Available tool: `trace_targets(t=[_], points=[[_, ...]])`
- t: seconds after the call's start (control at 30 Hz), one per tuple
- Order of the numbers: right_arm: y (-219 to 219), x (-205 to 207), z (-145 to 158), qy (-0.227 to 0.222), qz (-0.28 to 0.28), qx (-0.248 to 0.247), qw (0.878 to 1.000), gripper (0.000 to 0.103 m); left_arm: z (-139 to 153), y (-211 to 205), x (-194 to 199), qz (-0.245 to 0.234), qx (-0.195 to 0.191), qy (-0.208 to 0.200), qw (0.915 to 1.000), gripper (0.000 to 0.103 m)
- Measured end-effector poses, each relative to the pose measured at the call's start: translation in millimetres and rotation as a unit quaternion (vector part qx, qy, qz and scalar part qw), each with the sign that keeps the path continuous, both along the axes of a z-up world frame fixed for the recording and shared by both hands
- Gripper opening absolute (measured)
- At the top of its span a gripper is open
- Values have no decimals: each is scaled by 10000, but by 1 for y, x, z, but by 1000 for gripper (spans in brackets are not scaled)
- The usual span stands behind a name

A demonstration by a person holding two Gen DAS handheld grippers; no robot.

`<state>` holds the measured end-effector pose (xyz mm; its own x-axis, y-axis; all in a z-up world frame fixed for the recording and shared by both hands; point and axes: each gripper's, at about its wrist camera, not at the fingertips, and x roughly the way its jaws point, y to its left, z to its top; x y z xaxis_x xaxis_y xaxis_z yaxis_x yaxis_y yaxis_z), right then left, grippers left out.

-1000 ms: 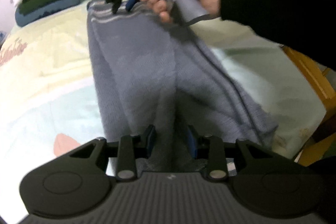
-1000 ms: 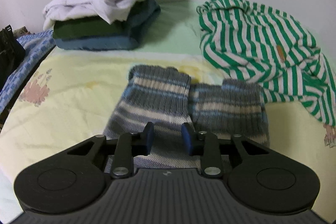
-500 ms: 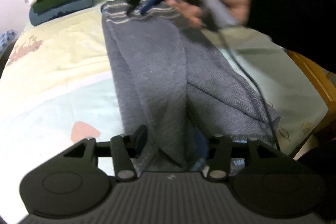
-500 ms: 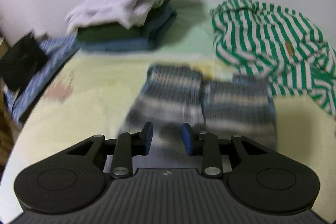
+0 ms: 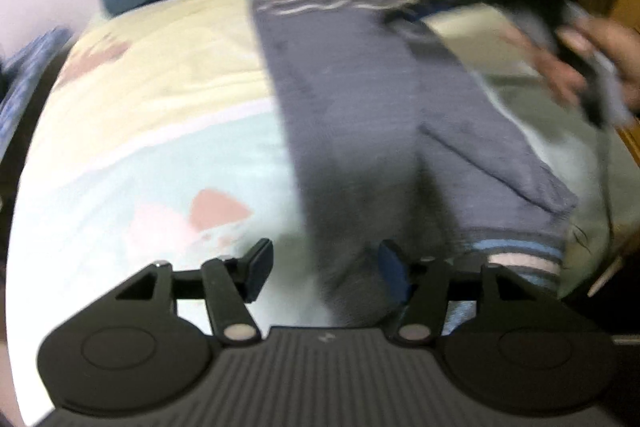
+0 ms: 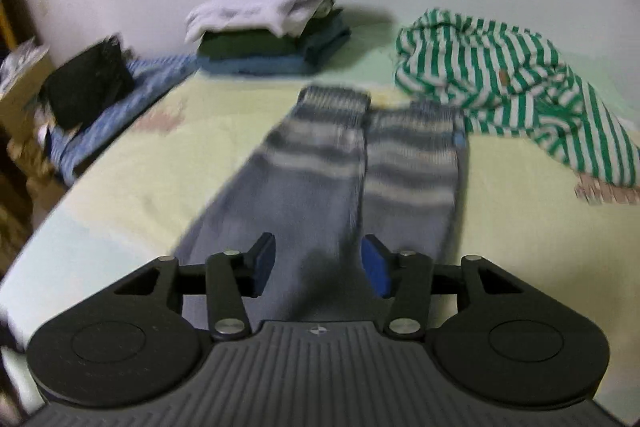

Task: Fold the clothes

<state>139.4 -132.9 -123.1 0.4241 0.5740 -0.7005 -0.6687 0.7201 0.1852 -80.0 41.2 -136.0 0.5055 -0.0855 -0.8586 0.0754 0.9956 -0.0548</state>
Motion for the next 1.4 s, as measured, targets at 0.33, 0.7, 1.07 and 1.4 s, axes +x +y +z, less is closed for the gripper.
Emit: trace_targets(t=[0.33,0.7,1.07,1.4], points=[[-48,-50,-16,-18,272,-281,9992,43,6,-12,-4,356,157,-130,9992,56],[-85,-75,-19,745,-149,323,9966,41,0,-18,39,-14,-708,-125,9974,53],[-40,-77,-2,774,-409,909,9920,41,-10,3,48,-242,-1348,95,9905,31],[43,-67,6,165,167,586,9980,41,-14,11,51,-620,-1392,149,9882,48]])
